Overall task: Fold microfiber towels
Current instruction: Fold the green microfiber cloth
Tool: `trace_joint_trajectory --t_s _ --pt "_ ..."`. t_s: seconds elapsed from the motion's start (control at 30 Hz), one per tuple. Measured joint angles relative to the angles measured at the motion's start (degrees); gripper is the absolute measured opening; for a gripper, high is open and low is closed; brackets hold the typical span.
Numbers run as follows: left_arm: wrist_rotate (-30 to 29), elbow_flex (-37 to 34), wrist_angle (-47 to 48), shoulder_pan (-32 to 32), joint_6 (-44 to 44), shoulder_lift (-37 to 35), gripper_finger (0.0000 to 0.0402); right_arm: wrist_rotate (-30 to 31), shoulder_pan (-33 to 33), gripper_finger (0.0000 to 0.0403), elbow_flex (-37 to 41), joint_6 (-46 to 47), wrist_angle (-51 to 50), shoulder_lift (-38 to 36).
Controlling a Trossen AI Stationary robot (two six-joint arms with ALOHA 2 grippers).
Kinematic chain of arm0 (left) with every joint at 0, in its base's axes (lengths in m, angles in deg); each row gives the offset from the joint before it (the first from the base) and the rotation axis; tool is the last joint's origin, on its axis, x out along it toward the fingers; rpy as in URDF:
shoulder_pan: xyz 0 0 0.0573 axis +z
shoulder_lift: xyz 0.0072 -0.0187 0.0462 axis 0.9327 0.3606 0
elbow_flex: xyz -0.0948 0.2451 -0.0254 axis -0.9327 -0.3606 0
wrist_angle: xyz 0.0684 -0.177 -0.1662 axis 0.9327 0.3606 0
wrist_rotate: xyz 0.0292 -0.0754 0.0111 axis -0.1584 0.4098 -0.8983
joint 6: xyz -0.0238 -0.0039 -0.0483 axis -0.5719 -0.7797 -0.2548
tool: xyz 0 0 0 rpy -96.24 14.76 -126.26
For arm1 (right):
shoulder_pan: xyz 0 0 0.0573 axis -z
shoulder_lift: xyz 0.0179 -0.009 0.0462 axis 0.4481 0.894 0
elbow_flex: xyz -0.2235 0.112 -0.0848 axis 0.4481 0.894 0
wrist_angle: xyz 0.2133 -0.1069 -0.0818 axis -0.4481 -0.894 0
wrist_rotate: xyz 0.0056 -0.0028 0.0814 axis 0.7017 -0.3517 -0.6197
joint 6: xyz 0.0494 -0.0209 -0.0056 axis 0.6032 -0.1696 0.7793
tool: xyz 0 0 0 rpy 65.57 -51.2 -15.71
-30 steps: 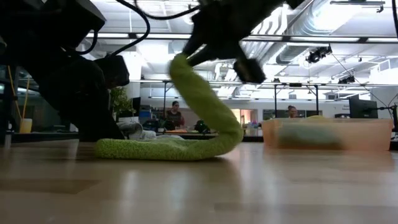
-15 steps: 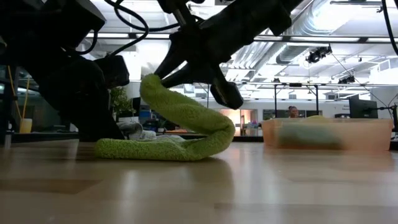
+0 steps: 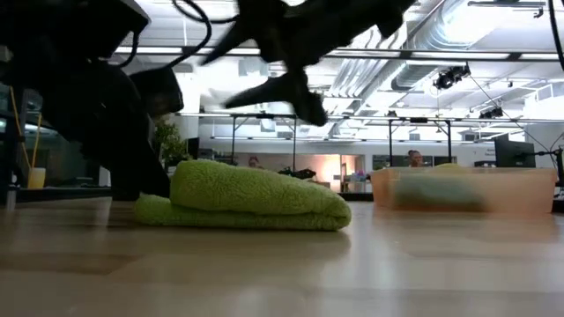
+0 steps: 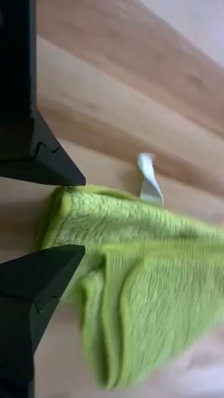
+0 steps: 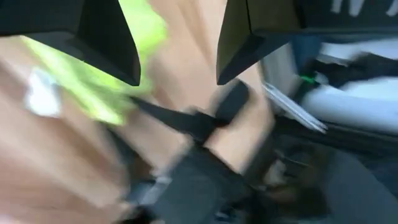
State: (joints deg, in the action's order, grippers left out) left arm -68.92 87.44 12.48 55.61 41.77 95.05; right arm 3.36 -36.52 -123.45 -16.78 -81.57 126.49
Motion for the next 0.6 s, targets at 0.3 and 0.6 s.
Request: trace_joint_trajectory --t_s 0.3,0.6 --pt "4.1 0.0 4.4 1.4 3.1 -9.9 0.0154 4.3 -2.4 0.0205 0.0 -12.5 -30.1 -10.1" --pt "5.0 8.7 11.9 -6.3 11.7 -10.8 0.0154 12.8 -5.4 0.0206 0.0 -12.8 -47.1 -16.0"
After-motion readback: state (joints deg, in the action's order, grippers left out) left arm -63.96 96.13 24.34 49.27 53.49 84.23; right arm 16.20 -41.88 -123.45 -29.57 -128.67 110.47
